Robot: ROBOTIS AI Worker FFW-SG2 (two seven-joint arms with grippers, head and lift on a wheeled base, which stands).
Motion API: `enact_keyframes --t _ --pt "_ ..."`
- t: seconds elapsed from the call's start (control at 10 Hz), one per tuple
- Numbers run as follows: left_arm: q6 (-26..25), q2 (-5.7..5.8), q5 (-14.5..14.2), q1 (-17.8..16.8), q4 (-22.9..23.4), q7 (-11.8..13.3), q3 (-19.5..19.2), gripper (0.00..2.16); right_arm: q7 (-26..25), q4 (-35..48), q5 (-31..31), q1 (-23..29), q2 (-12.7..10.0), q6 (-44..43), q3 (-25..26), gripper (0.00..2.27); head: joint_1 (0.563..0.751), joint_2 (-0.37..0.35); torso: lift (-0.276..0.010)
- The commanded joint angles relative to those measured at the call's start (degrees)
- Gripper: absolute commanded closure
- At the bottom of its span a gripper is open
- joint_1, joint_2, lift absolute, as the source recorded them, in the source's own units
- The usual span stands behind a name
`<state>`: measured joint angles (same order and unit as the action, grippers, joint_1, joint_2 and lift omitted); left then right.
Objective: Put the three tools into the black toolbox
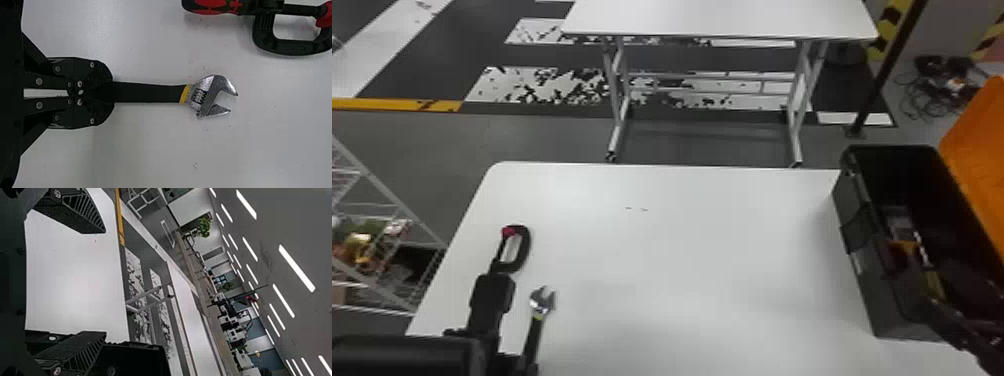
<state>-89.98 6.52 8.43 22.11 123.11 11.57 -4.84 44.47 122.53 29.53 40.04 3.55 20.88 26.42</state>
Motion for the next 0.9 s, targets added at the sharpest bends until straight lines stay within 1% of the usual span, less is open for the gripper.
enact_keyframes --t 0.0,0.1,0.4,0.5,0.6,0.8 --pt "0.0 -0.02 0.0 1.9 4.4 -0.1 0.0 1.89 0.0 0.1 0.0 0.0 -0.1 0.0 -0.2 0.08 0.695 0.068 -0.051" --pt "0.0 -0.1 0.0 3.5 7.7 -0.1 0.0 1.89 0.0 0.1 0.0 0.0 -0.1 0.0 -0.4 0.08 0.695 0.066 -0.051" --pt "0.0 -0.19 0.0 7.2 15.1 -1.3 0.7 1.89 -0.2 0.2 0.0 -0.1 -0.1 0.7 -1.1 0.08 0.695 0.067 -0.051" --pt "0.0 -0.28 -0.1 8.2 16.9 -1.6 1.9 1.89 -0.3 0.2 0.4 -0.9 -0.2 3.2 -1.5 0.08 0.695 0.067 -0.051" --pt "0.0 -0.28 -0.1 9.3 18.6 -2.6 3.8 1.89 -0.3 0.3 1.1 -2.3 -0.2 7.0 -1.7 0.08 0.695 0.063 -0.051" --pt "0.0 -0.02 0.1 10.1 20.4 -3.2 7.4 1.89 -0.6 1.1 1.1 -4.0 -0.2 12.7 -3.5 0.08 0.695 0.05 -0.051"
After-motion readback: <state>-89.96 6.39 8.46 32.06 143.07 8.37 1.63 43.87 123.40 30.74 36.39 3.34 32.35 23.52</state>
